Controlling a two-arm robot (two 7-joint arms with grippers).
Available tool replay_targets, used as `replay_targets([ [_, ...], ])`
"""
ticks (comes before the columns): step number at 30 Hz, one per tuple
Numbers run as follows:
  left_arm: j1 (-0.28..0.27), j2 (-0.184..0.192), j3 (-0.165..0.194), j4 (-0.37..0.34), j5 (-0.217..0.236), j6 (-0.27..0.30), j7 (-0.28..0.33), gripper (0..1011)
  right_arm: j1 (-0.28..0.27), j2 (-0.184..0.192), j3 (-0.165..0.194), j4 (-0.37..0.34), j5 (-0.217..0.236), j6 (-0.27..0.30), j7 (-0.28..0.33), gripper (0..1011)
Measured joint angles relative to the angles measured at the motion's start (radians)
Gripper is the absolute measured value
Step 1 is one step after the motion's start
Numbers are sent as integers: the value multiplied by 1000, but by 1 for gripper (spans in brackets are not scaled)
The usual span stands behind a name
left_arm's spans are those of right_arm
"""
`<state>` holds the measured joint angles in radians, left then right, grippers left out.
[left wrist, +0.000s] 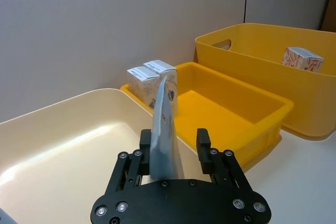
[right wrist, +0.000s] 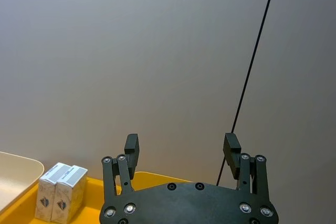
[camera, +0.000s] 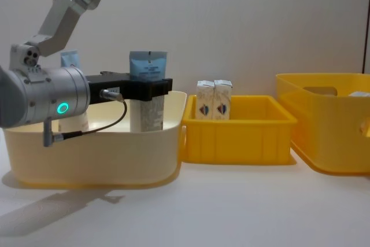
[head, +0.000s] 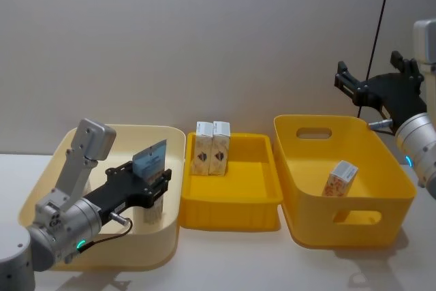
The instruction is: Bimanual collaborative sorting of washing and personal care products
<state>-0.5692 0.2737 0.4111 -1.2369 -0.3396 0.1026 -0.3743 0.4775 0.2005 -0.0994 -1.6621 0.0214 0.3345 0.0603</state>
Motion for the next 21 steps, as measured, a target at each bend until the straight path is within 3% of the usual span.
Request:
replay_targets([
  [2,-1,-1,0,2,0,0,-2,512,0,0,0,0,0,0,0,1001],
  [5,-3,-2,1,4,0,1,-3,386,0,0,0,0,0,0,0,1001],
  [11,-5,-3,1,7,-1,1,-5,227,0,0,0,0,0,0,0,1001],
  [21,-7,-4,2,10,-1,2,-7,201,0,0,0,0,0,0,0,1001],
])
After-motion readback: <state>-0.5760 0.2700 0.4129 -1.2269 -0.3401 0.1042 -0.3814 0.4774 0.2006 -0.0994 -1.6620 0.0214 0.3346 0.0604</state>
